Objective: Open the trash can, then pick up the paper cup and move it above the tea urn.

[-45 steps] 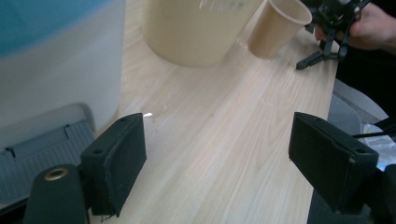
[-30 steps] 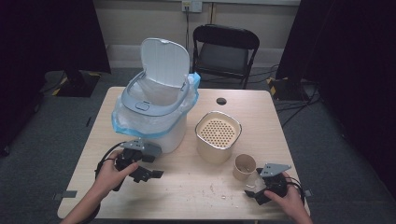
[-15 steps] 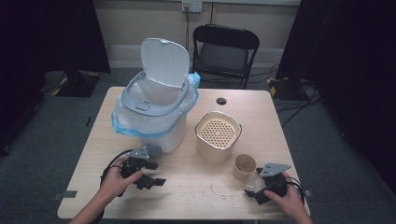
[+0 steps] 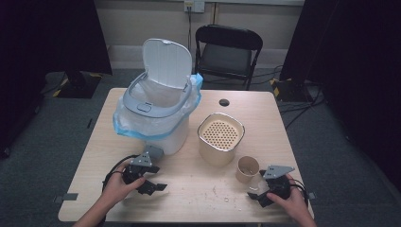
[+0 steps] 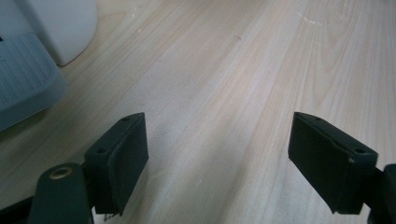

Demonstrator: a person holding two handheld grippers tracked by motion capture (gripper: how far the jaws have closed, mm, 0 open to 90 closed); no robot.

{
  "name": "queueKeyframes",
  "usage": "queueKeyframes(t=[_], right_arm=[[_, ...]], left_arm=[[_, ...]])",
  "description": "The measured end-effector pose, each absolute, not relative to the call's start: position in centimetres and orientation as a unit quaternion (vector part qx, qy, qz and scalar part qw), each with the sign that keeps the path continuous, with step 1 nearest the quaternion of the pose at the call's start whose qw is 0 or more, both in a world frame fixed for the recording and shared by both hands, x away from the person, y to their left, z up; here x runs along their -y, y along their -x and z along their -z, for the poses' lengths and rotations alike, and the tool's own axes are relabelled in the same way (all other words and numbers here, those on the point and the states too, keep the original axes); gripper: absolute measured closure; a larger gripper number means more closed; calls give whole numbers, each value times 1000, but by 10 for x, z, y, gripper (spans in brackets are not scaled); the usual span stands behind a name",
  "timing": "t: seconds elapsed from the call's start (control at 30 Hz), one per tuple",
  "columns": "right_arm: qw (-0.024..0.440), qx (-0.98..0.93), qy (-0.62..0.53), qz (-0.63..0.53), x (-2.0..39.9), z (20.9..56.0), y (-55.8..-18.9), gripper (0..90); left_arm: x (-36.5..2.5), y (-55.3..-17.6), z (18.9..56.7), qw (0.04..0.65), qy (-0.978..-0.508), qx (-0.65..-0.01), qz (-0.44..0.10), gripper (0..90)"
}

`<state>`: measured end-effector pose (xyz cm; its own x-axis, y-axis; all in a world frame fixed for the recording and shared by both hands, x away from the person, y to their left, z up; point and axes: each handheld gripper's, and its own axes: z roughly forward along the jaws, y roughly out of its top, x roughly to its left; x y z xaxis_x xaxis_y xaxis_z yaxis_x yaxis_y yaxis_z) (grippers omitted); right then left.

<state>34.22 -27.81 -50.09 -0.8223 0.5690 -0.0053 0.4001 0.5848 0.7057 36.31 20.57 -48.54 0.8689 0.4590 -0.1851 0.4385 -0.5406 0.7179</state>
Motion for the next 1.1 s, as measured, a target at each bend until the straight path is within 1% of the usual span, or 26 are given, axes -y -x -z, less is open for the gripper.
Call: queueKeyframes(t=[0.2, 0.27, 0.33, 0.4, 0.5, 0.53, 0.67, 0.73, 1.1], right_arm=[[116, -883, -273, -364, 278, 501, -342, 0], [116, -883, -273, -364, 278, 501, -343, 0], [116, -883, -273, -364, 278, 501, -342, 0], [116, -883, -273, -364, 278, 501, -342, 0], [116, -883, -273, -364, 278, 501, -343, 0], [116, -883, -273, -364, 278, 501, -343, 0], [115, -884, -270, -364, 278, 501, -343, 0], [115, -883, -271, -365, 278, 501, -344, 0], [117, -881, -278, -365, 275, 501, -347, 0]], left_arm=[[-207, -363, 492, 388, -887, -248, -27, 194], [-207, -362, 494, 397, -885, -240, -29, 182], [-207, -361, 494, 390, -890, -232, -33, 171], [-207, -361, 497, 402, -888, -217, -37, 149], [-209, -358, 500, 401, -892, -202, -54, 142], [-208, -358, 501, 407, -890, -198, -52, 131], [-204, -354, 502, 389, -902, -173, -66, 71], [-200, -353, 502, 386, -904, -171, -64, 20], [-200, -353, 503, 386, -904, -172, -67, 12]])
